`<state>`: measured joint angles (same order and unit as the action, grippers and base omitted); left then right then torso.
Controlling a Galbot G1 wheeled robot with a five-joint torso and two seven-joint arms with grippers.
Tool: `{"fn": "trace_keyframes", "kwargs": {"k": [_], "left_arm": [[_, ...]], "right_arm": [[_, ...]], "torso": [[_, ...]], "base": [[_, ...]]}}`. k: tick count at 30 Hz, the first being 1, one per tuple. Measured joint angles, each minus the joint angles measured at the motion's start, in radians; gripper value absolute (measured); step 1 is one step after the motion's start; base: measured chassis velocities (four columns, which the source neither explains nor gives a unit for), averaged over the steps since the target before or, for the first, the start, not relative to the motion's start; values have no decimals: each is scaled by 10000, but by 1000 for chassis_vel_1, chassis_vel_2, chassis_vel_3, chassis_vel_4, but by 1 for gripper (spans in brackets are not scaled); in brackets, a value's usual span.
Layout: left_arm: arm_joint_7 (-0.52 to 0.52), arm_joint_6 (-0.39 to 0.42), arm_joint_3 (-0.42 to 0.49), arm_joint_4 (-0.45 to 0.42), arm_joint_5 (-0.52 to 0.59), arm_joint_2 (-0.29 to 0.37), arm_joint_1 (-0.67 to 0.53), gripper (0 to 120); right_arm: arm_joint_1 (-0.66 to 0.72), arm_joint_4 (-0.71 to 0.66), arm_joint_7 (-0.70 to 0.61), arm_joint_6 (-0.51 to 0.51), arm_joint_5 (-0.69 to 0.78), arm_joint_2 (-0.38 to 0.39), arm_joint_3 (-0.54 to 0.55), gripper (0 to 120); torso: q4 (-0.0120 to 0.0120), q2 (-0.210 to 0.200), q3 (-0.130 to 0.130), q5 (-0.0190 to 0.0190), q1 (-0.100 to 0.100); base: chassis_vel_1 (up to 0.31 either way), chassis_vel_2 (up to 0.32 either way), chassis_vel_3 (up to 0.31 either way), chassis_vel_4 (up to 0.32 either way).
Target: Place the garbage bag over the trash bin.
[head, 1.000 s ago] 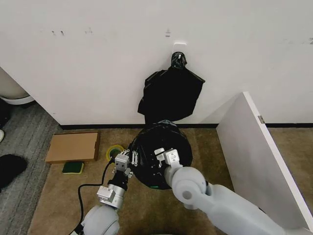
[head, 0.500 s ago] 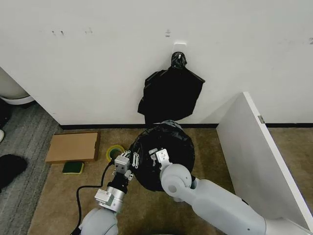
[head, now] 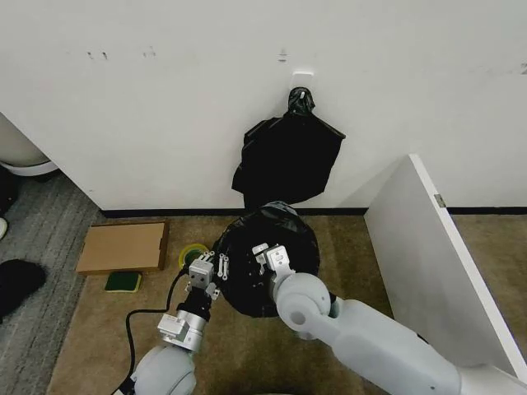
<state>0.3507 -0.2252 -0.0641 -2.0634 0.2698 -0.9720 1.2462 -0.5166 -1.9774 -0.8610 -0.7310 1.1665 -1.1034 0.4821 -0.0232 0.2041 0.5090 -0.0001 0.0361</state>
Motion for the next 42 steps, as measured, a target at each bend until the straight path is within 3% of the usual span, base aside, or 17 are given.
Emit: {"fn": "trace_keyframes", "kwargs": {"k": [22, 42], "left_arm": [[-340, -60, 95, -915, 487, 282, 415, 4], [-567, -241, 143, -1322, 1114, 342, 639, 4]], "right_arm": [[386, 2013, 316, 80, -935, -836, 343, 0], [350, 2387, 838, 313, -886, -838, 268, 0]], "torso": [[1, 0, 0, 0, 0], [1, 0, 0, 0, 0]], "base": [[0, 0, 0, 0], [0, 0, 0, 0]]}}
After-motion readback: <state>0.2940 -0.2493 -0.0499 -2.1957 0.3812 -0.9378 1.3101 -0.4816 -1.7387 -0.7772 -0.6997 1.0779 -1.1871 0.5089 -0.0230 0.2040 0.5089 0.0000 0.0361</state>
